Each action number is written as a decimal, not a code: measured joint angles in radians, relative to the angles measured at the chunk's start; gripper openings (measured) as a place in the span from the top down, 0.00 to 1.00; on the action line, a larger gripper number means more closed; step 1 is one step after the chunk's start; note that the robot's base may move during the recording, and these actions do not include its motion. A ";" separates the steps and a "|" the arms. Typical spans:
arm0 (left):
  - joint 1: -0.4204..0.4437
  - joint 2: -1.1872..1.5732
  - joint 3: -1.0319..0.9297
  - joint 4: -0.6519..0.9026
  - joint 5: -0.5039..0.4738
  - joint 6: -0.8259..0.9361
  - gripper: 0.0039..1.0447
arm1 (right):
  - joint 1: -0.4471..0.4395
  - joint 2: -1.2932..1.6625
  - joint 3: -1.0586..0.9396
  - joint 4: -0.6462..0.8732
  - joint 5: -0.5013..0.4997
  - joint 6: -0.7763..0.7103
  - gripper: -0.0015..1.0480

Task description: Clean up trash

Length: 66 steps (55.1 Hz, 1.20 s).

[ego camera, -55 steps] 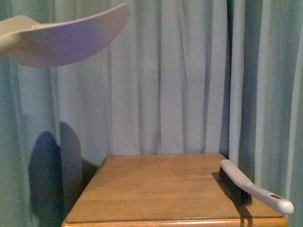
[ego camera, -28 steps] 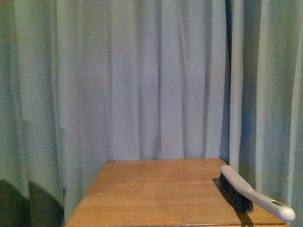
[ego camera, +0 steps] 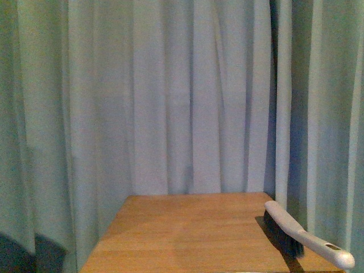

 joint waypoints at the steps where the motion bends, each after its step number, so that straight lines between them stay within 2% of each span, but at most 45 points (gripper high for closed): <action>1: 0.000 0.000 0.000 0.000 0.000 0.000 0.73 | 0.002 0.018 0.012 0.001 -0.007 0.001 0.07; 10: 0.000 0.000 0.000 0.000 0.000 -0.002 0.73 | -0.009 0.326 0.256 -0.037 -0.163 0.048 0.07; 16: 0.000 0.000 0.000 0.000 0.000 -0.003 0.73 | -0.035 0.516 0.431 -0.097 -0.222 0.080 0.07; 28: 0.000 0.000 0.000 0.000 0.000 -0.003 0.73 | -0.060 0.917 0.789 -0.228 -0.270 0.134 0.07; 37: 0.000 0.000 0.000 0.000 0.000 -0.003 0.73 | -0.055 1.118 0.978 -0.337 -0.286 0.193 0.07; 49: 0.000 0.000 0.000 0.000 0.000 -0.003 0.73 | -0.022 1.285 1.110 -0.370 -0.316 0.278 0.07; 66: 0.000 0.000 0.000 0.000 0.000 -0.003 0.73 | 0.014 1.426 1.185 -0.365 -0.344 0.355 0.07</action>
